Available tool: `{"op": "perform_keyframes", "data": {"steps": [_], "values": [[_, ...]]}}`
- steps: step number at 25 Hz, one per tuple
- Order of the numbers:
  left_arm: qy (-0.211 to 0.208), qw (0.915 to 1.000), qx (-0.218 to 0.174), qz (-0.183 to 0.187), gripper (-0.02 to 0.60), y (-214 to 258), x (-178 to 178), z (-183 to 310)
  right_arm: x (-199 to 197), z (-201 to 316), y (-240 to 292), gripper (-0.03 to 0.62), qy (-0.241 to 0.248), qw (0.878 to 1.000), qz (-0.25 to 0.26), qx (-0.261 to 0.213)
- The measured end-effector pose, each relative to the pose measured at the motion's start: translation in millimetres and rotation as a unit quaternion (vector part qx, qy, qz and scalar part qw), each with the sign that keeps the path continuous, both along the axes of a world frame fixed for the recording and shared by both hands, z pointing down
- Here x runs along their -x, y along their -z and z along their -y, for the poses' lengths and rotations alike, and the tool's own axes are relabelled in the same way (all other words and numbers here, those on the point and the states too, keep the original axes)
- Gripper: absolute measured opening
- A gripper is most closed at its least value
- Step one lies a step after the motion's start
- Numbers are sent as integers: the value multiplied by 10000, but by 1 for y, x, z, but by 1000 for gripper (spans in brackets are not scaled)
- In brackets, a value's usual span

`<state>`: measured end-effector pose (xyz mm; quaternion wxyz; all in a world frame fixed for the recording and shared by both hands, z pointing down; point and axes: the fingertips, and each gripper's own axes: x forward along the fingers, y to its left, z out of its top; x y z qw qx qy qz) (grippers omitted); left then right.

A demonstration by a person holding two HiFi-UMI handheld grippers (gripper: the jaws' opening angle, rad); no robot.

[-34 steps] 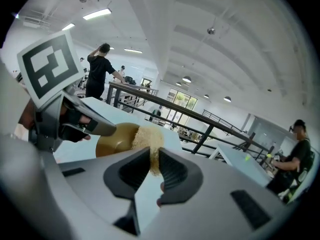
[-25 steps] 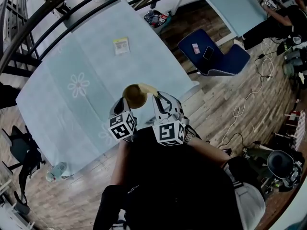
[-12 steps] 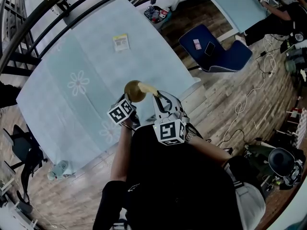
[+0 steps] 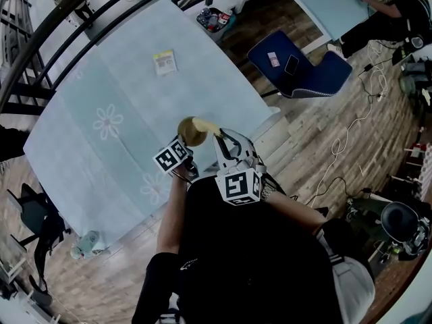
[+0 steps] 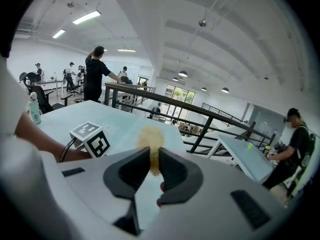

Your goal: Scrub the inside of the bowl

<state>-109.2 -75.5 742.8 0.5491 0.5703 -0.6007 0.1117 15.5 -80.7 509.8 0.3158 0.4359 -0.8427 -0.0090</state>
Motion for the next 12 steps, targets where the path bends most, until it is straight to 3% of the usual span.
{"op": "perform_keyframes", "data": {"steps": [5, 8, 12], "values": [[-127, 9998, -116, 124, 24, 3, -1, 1, 1, -2, 0, 58, 43, 10000, 8, 20], [-150, 9997, -148, 95, 140, 5, -1, 0, -1, -4, -1, 58, 54, 10000, -3, 32], [-50, 9995, -221, 229, 144, 13, 7, -5, -6, -7, 0, 58, 5, 9999, 93, 68]]}}
